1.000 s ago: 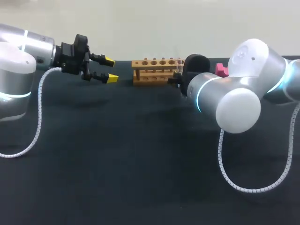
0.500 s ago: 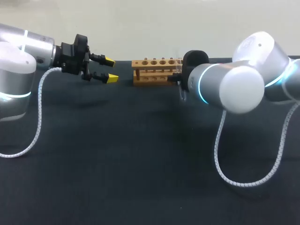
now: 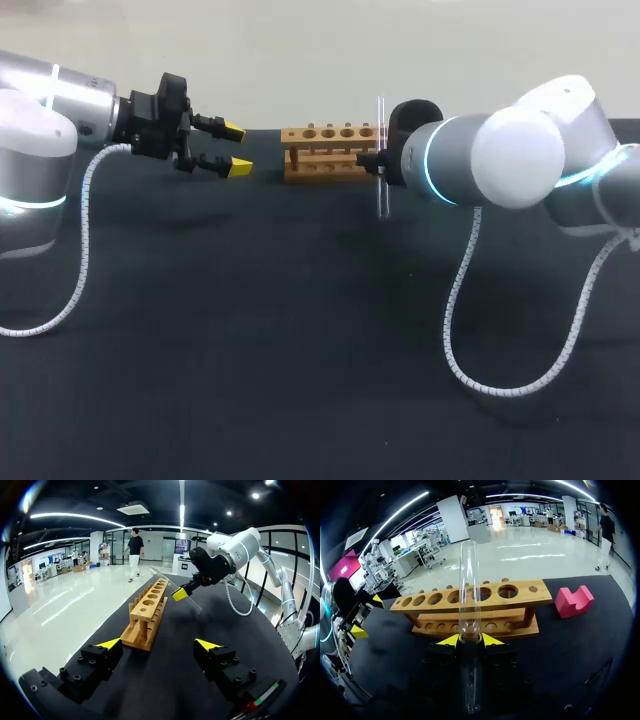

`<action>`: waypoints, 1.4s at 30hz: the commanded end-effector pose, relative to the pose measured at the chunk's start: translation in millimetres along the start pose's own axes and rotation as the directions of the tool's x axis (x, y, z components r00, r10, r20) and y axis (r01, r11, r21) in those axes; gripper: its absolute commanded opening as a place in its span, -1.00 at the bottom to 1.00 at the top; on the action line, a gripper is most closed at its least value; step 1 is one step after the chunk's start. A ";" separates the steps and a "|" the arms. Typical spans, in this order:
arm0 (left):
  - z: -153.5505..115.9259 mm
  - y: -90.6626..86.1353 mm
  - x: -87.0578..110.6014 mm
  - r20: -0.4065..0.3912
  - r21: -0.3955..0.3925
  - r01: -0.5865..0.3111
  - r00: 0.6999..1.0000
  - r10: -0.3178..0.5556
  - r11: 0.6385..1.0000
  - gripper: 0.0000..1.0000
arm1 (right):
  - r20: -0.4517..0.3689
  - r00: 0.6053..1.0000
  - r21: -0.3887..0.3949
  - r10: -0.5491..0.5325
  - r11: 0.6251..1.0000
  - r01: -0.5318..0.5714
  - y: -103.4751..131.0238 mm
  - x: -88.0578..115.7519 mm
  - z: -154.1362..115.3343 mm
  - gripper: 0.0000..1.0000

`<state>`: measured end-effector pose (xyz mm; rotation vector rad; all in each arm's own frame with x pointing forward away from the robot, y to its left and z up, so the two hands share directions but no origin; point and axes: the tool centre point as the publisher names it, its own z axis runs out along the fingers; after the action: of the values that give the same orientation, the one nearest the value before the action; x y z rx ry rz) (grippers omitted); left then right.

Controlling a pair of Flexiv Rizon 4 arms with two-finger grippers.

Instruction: Grasp the test tube, adjust it, and insert it.

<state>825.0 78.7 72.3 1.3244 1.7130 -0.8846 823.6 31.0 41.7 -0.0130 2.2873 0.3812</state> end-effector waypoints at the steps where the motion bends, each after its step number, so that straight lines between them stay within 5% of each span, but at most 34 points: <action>1: 0.2 -0.7 1.0 0.003 -0.003 -0.003 1.000 0.003 1.000 1.00 | -0.009 1.000 0.003 0.003 1.000 -0.003 0.1 0.5 3.8 -1.00; 25: 0.2 -0.7 1.0 0.003 -0.003 -0.003 1.000 0.003 1.000 1.00 | -0.070 0.997 -0.014 0.039 0.999 -0.040 -3.1 12.1 5.7 -1.00; 42: 0.2 -0.7 1.0 0.003 -0.003 -0.003 1.000 0.003 1.000 1.00 | 0.058 0.995 0.049 0.080 0.995 -0.083 9.4 -0.7 -27.0 -1.00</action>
<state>825.0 78.7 72.3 1.3244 1.7129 -0.8846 815.7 34.1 55.9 0.0997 2.2712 0.3774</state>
